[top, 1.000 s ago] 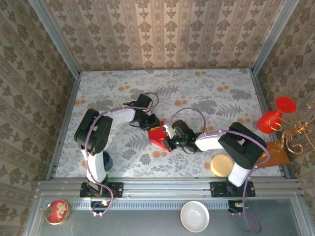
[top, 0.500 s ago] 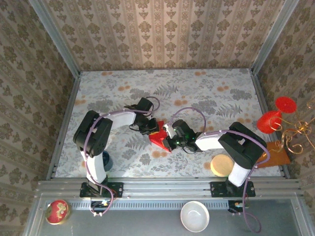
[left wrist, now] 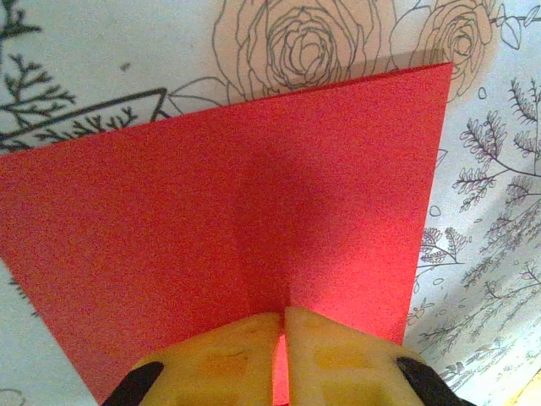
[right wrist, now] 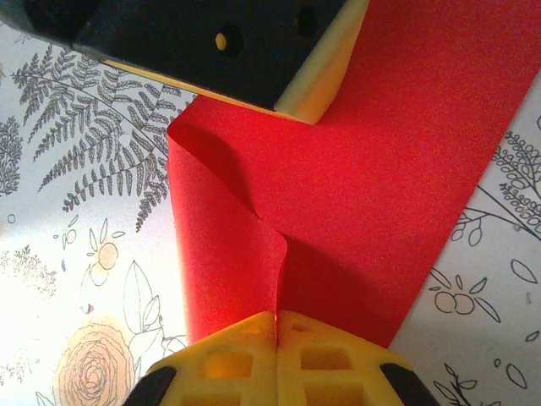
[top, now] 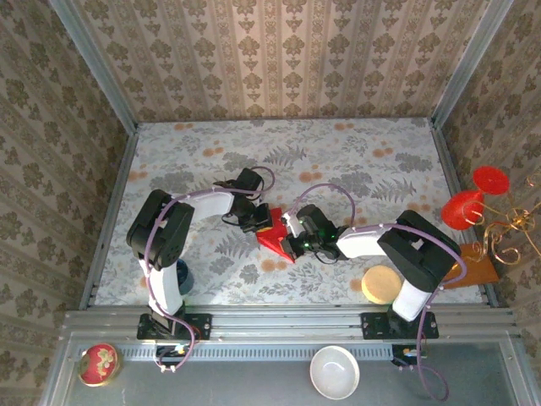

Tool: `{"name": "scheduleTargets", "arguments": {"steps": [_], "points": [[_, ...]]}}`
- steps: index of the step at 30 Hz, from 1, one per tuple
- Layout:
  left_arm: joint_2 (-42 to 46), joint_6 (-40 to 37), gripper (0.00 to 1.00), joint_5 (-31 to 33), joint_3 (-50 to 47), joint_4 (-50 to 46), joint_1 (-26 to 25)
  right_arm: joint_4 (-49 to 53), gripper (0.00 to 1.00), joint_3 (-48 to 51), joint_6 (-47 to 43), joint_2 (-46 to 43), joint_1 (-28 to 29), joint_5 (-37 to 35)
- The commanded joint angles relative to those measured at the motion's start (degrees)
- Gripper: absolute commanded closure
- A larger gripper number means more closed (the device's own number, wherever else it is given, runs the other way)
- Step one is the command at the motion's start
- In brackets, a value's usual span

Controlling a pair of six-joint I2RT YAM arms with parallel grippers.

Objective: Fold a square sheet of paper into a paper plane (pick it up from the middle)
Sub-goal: Third fold the triangle at the center of the table.

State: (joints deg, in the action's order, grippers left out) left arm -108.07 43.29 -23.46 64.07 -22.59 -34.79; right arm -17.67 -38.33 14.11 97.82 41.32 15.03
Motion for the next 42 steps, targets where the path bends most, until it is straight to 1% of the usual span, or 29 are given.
{"name": "scheduleTargets", "arguments": {"steps": [1,15,35,39,42], "points": [[-3.5,-1.8,0.88,2.0,-0.3,-4.2,-0.3,1.7,0.98,-0.9,0.2,-0.7,-0.4,0.4],[-4.0,-2.4,0.88,1.6,-0.2,-4.5,-0.4,1.6,0.98,-2.2,-0.2,1.2,-0.4,1.5],[-3.8,-2.3,0.88,1.3,0.1,-4.5,-0.5,3.0,0.99,-2.9,-0.4,4.1,-0.4,1.0],[-2.8,-2.6,0.88,1.1,0.8,-4.8,-0.3,3.6,0.99,-2.9,-0.4,4.7,-0.4,0.9],[0.7,-1.9,0.87,1.9,1.3,-4.4,0.0,4.2,0.99,-3.0,-0.4,5.0,-0.5,0.9]]}}
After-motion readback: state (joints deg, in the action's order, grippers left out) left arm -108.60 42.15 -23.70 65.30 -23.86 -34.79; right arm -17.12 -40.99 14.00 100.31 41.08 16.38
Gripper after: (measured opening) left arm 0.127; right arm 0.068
